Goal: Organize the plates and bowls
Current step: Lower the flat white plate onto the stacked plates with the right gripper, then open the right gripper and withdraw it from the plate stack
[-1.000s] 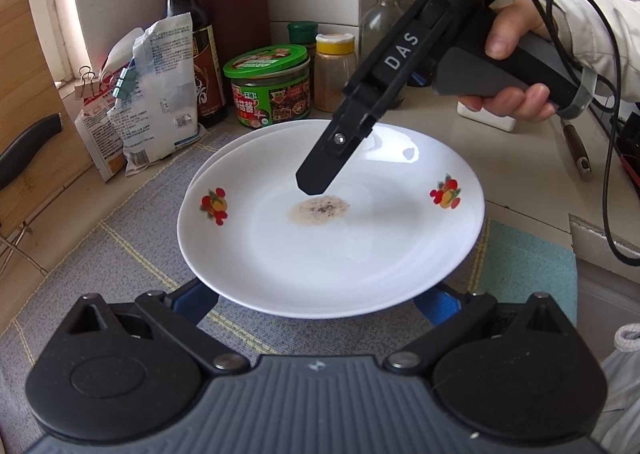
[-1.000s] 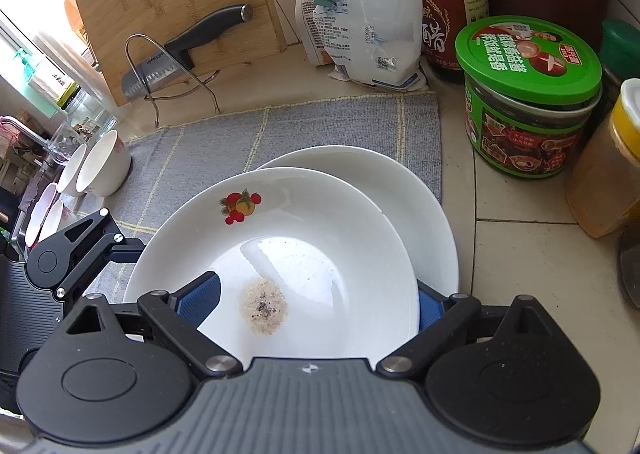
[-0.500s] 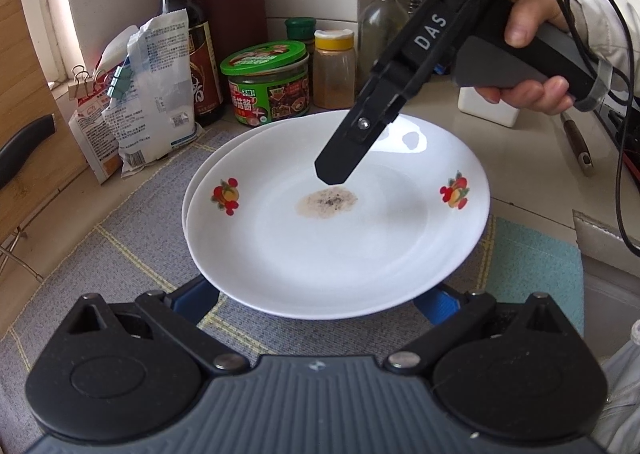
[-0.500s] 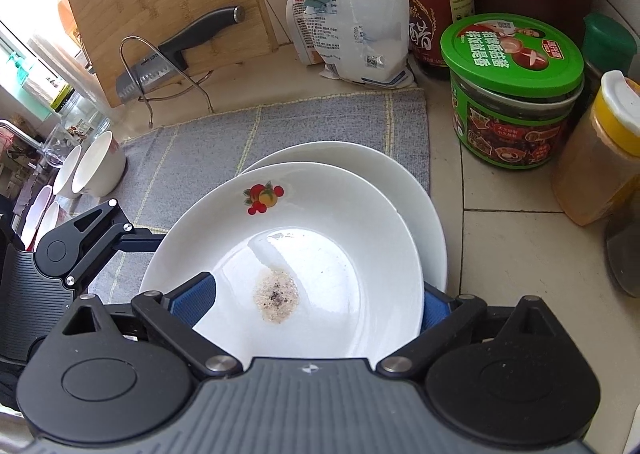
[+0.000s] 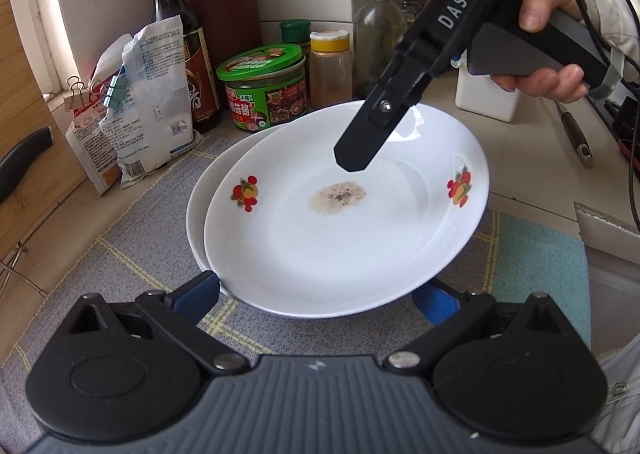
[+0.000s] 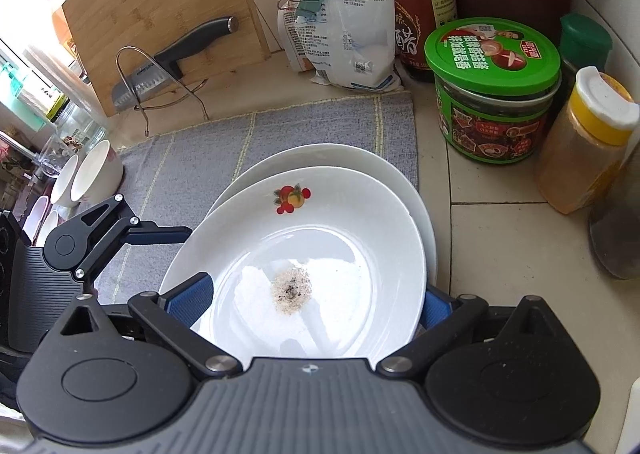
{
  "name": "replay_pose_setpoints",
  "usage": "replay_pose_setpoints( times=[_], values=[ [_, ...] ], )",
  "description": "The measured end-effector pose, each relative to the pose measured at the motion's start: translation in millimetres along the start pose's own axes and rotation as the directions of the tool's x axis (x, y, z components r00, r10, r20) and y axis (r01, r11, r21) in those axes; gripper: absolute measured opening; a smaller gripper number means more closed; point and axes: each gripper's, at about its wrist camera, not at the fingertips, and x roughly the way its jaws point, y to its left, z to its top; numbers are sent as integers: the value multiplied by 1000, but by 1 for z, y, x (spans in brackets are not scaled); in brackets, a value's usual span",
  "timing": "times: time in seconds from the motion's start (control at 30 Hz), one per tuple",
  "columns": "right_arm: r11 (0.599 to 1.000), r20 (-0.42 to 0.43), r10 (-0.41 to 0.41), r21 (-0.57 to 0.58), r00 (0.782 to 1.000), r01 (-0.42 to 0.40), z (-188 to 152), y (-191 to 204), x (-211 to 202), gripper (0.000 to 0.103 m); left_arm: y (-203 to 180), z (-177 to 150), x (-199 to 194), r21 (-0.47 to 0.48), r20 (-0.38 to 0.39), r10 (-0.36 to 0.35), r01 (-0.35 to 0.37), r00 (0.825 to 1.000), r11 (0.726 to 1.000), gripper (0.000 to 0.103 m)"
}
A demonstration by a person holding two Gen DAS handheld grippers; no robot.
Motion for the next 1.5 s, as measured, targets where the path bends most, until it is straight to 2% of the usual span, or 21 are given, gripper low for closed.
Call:
replay_pose_setpoints(
  times=[0.97,1.1,1.23,1.37,1.5],
  values=[
    [992,3,-122,-31,993,122,-10,9,-4,103,-5,-2,-1,32,45,-4,2,999,999,102],
    [989,33,-133,-61,991,135,-13,15,-10,103,-5,-4,-5,15,62,7,-8,998,1000,102],
    [980,88,-159,-108,983,168,-14,27,-17,103,-5,-8,-15,-17,97,49,-48,994,999,102],
    [952,172,-213,-185,962,244,-16,45,-24,103,-2,-12,-30,-77,129,105,-96,986,992,102],
    [923,239,-225,-259,944,286,-18,66,-27,103,5,-16,-50,-158,160,181,-156,970,975,102]
  ],
)
